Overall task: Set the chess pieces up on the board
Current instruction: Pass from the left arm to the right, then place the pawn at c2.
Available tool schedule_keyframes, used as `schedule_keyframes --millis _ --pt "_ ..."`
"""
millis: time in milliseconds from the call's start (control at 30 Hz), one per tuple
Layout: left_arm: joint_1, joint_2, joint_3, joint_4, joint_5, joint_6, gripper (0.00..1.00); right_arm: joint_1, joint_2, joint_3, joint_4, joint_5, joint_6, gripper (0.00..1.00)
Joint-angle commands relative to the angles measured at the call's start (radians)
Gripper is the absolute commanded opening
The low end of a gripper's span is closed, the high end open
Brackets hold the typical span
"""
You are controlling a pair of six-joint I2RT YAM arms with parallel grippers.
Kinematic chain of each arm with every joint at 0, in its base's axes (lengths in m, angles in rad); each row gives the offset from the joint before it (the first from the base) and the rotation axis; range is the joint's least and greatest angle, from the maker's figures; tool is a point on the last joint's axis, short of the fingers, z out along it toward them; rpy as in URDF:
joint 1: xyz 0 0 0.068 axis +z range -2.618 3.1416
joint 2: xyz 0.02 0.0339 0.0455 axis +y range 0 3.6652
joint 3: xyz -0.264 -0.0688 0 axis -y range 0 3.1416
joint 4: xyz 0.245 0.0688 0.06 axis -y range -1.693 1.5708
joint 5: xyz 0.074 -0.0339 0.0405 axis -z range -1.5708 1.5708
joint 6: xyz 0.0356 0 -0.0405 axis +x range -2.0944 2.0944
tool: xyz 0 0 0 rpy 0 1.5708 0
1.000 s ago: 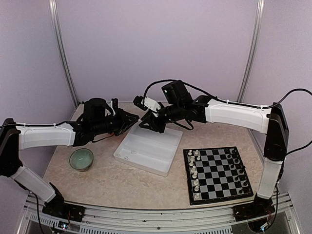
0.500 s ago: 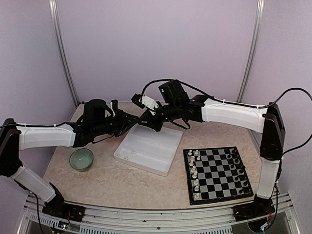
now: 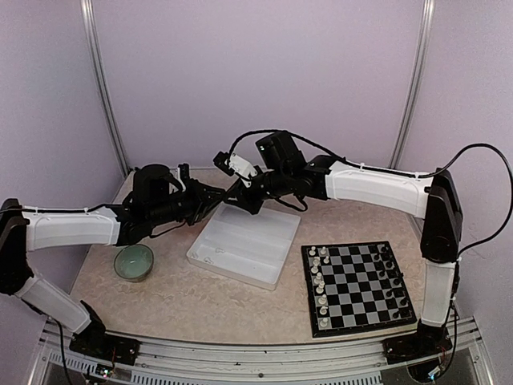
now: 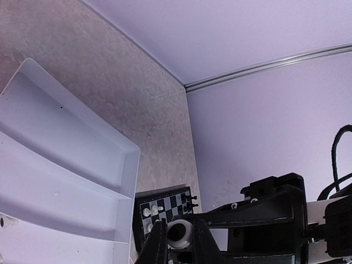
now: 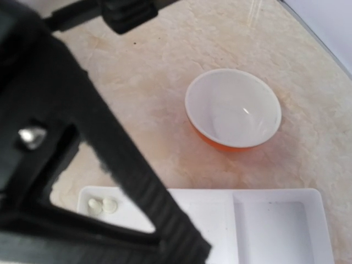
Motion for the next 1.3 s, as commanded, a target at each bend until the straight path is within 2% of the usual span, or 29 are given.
schedule_keyframes --millis 0,267,433,533,633,733,867,967,1033,1267 --pt "-0.024 -0.038 -0.004 0.056 0.034 -0.007 0.13 0.011 0.021 0.027 0.025 0.007 0.023 0.19" --pt "-0.036 -0.017 0.006 0.073 0.043 -0.013 0.13 0.01 0.011 0.032 0.026 -0.003 0.011 0.02" --pt "-0.022 -0.005 0.048 0.007 0.057 0.034 0.28 -0.001 -0.054 -0.029 0.02 0.032 -0.064 0.0" --pt "0.005 -0.018 0.125 -0.118 0.064 0.152 0.35 -0.047 -0.136 -0.119 0.0 0.011 -0.124 0.0" --pt "0.031 -0.025 0.243 -0.305 0.036 0.307 0.37 -0.121 -0.207 -0.175 -0.087 -0.04 -0.194 0.0" --pt "0.059 -0.014 0.36 -0.475 -0.021 0.461 0.37 -0.196 -0.264 -0.195 -0.23 -0.089 -0.334 0.0" --pt "0.072 0.033 0.517 -0.655 -0.18 0.694 0.37 -0.288 -0.336 -0.215 -0.453 -0.114 -0.53 0.0" --pt "0.077 0.084 0.551 -0.689 -0.286 0.832 0.37 -0.312 -0.366 -0.253 -0.606 -0.033 -0.646 0.0" --pt "0.087 0.103 0.535 -0.678 -0.309 0.867 0.37 -0.315 -0.377 -0.303 -0.695 0.035 -0.701 0.0" --pt "0.176 0.078 0.434 -0.606 -0.182 0.853 0.37 -0.315 -0.37 -0.455 -0.839 0.179 -0.749 0.0"
